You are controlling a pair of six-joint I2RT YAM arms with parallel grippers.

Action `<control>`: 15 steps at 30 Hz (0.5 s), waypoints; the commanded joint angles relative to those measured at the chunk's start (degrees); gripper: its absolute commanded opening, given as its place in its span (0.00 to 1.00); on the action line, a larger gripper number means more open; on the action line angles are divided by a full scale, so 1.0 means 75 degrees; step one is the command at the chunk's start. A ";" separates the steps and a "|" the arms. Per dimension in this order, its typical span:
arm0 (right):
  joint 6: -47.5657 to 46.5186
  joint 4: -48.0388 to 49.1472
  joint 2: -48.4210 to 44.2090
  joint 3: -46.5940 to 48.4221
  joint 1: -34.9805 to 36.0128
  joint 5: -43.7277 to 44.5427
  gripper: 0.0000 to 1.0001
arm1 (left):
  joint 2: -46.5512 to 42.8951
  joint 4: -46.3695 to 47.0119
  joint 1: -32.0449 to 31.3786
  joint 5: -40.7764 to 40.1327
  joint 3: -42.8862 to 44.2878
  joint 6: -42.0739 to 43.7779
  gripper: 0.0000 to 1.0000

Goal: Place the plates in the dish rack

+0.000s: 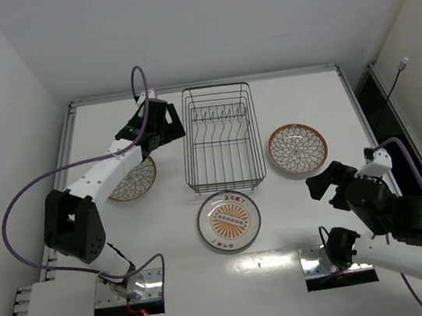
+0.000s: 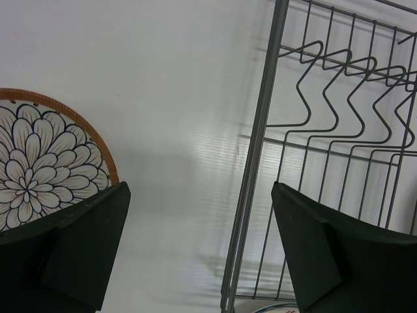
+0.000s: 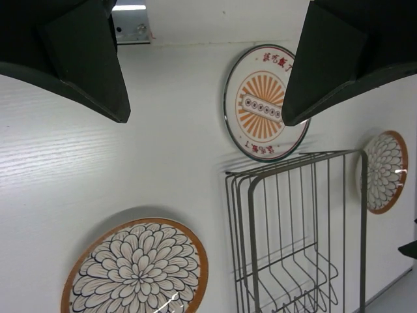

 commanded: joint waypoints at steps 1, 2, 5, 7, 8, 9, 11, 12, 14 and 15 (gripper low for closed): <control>0.0037 -0.0177 0.0001 0.0109 0.0065 0.0510 1.00 | -0.0359 0.0248 0.0022 -0.0006 0.0013 0.0017 0.88; -0.0034 -0.0175 0.0094 0.0179 0.0065 0.0510 1.00 | -0.0289 0.0248 0.0022 0.0064 0.0013 0.0017 0.88; -0.0456 0.0199 0.0516 0.0331 0.0065 0.0510 1.00 | -0.0289 0.0248 0.0022 0.0135 0.0013 0.0017 0.88; -0.0703 0.0388 0.0785 0.0436 0.0065 0.0836 1.00 | -0.0289 0.0248 0.0022 0.0135 0.0013 0.0017 0.88; -0.0633 0.0202 0.1076 0.0611 0.0065 0.1036 1.00 | -0.0289 0.0248 0.0022 0.0135 0.0013 0.0017 0.88; -0.0319 0.0015 0.1195 0.0706 0.0065 0.1281 1.00 | -0.0289 0.0248 0.0022 0.0135 0.0013 0.0017 0.88; 0.0057 -0.0466 0.1197 0.0858 0.0065 0.2008 1.00 | -0.0289 0.0248 0.0022 0.0135 0.0013 0.0017 0.88; 0.0140 -0.0467 0.1069 0.0929 0.0065 0.2207 1.00 | -0.0289 0.0248 0.0022 0.0135 0.0013 0.0017 0.88; 0.0141 -0.0386 0.0695 0.0929 0.0065 0.2642 1.00 | -0.0289 0.0248 0.0022 0.0135 0.0013 0.0017 0.88; 0.0141 -0.0281 0.0461 0.0813 0.0065 0.2643 1.00 | -0.0289 0.0248 0.0022 0.0135 0.0013 0.0017 0.88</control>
